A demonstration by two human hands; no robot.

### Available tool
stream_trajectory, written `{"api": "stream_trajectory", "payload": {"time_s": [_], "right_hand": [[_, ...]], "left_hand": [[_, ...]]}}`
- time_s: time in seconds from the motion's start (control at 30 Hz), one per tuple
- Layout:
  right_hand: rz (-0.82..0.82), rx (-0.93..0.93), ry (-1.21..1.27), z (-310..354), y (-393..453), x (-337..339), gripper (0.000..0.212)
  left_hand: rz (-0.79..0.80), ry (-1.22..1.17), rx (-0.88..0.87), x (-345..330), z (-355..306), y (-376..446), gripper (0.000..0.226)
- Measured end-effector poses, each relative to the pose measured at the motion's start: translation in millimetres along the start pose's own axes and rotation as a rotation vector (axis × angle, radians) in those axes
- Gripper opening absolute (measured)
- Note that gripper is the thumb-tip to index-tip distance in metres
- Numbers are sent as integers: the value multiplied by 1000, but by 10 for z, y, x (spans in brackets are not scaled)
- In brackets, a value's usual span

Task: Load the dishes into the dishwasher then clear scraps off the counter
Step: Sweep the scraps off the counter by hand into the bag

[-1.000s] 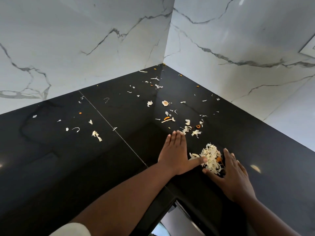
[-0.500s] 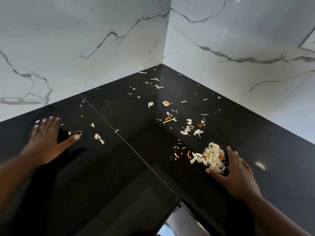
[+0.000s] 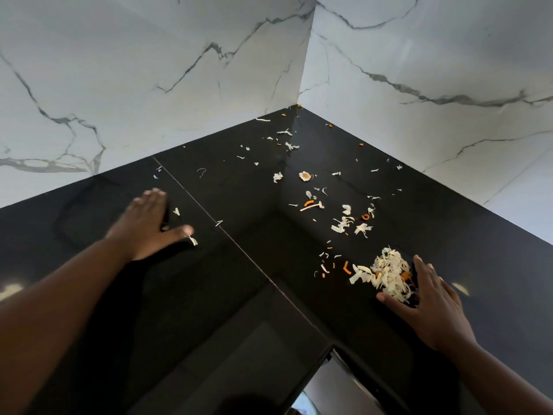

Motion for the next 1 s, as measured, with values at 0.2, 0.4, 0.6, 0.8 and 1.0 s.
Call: {"api": "stream_trajectory", "payload": {"time_s": [0.2, 0.4, 0.6, 0.8, 1.0], "right_hand": [[-7, -2, 11, -10, -16, 6, 115], [-4, -9, 15, -10, -2, 0, 117], [-9, 20, 12, 11, -3, 7, 114], [13, 55, -5, -2, 6, 8, 125], [163, 251, -102, 21, 162, -16, 144]], "left_hand": [[102, 32, -334, -278, -1269, -266, 140], [147, -229, -392, -334, -1879, -632, 116], [28, -92, -204, -75, -1277, -548, 136], [132, 65, -108, -257, -1225, -882, 146], [88, 24, -206, -394, -1836, -628, 149]]}}
Point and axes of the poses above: each hand's wrist, its own y-axis towards the middle knuckle, its own x-axis out of the back of the hand, z = x × y, the point moved 2 cm from there along y, towards the middle knuckle, and after that the axes turned 1 degree about -y, right-handed, at the moved point
